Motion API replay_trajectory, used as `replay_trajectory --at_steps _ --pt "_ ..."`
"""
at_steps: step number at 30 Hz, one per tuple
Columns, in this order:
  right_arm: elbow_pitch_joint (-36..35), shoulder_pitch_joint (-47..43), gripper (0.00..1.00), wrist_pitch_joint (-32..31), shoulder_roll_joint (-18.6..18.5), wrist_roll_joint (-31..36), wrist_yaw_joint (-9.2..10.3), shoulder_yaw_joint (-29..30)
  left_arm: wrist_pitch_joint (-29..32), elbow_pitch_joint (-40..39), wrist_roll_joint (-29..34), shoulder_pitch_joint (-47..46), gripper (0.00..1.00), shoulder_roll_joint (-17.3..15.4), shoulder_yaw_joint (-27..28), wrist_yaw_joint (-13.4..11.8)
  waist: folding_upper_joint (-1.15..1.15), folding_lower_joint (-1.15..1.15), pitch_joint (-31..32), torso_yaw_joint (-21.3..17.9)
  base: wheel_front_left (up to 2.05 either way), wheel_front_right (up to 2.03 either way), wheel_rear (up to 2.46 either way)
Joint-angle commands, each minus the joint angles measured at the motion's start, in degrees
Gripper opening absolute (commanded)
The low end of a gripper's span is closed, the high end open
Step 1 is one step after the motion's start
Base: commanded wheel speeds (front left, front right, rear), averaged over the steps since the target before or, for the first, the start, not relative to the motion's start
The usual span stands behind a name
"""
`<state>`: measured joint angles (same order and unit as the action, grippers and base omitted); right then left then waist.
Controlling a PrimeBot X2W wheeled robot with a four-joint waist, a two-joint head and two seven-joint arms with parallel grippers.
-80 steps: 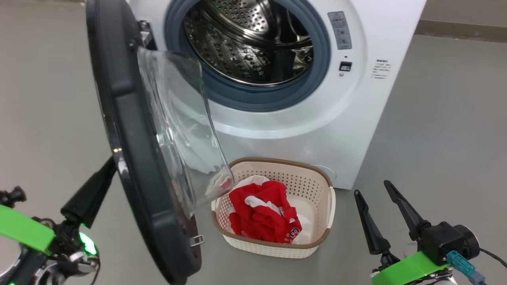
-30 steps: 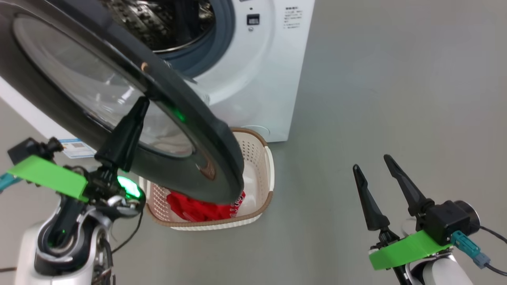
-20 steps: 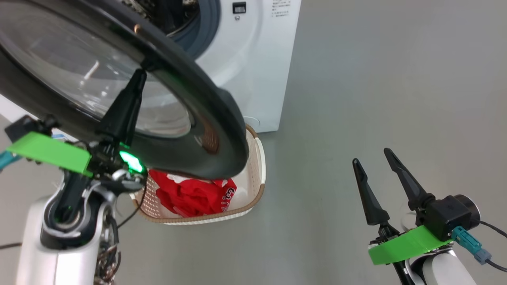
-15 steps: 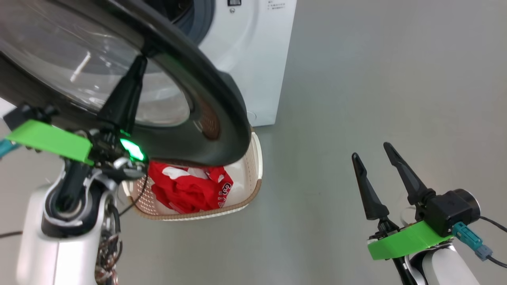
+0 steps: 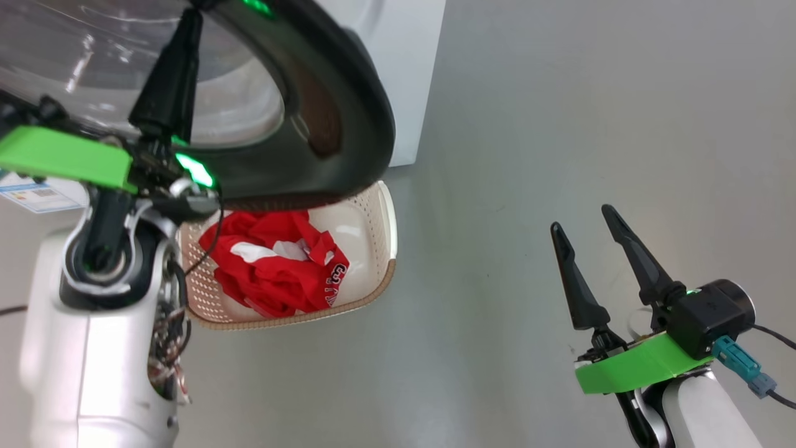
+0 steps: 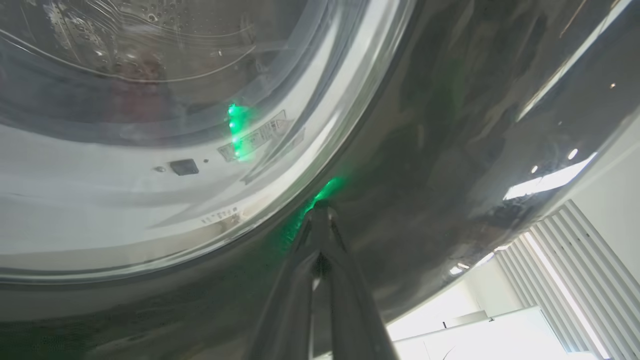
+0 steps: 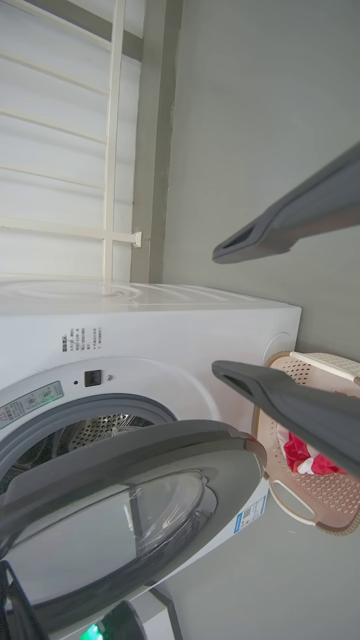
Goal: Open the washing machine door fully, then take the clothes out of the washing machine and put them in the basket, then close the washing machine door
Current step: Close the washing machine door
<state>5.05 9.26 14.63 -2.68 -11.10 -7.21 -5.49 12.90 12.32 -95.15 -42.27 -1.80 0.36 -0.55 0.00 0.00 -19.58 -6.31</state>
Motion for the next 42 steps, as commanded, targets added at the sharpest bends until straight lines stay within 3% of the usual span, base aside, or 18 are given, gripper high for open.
replay_trajectory --at_steps 1,12,21,22,23,31,42 --pt "-1.54 1.30 1.00 0.37 -0.20 -0.60 -0.28 -1.37 -0.50 -1.10 0.41 -2.34 0.00 -1.08 0.88 0.93 0.00 0.00 -0.55 -0.45 0.00 0.00 0.00" --pt "-1.79 1.47 1.00 0.37 -0.20 0.04 -0.28 -1.48 -2.34 4.59 0.64 -8.02 0.00 -1.08 0.48 3.46 0.00 0.00 -2.17 -1.37 0.00 0.00 0.00" --pt "-1.49 1.56 1.00 0.37 -0.20 0.05 -0.28 -1.23 -1.12 7.06 1.07 -7.08 0.00 -1.35 -1.24 4.56 0.00 0.00 -1.84 -0.83 0.00 0.00 0.00" --pt "-1.41 1.55 1.00 0.37 -0.20 0.01 -0.28 -1.19 -1.03 6.87 1.21 -6.50 0.38 -1.41 -1.37 4.62 0.00 0.00 -1.67 -0.69 0.00 0.00 0.00" --pt "-1.36 1.53 1.00 0.37 -0.20 -0.10 -0.28 -1.14 -0.94 6.64 1.28 -5.75 0.98 -1.41 -1.47 4.66 0.00 0.00 -1.43 -0.48 0.00 0.00 0.00" --pt "-0.63 1.10 1.00 0.37 -0.20 -1.32 -0.28 -0.82 -1.80 2.59 3.59 2.34 1.00 -2.19 -2.24 5.38 0.00 0.00 1.25 1.35 0.00 0.00 0.00" --pt "0.10 0.69 1.00 0.37 -0.20 -1.01 -0.28 1.17 -11.62 -5.36 18.72 12.97 1.00 -7.06 -4.24 7.20 0.00 0.00 4.92 2.89 0.00 0.00 0.00"
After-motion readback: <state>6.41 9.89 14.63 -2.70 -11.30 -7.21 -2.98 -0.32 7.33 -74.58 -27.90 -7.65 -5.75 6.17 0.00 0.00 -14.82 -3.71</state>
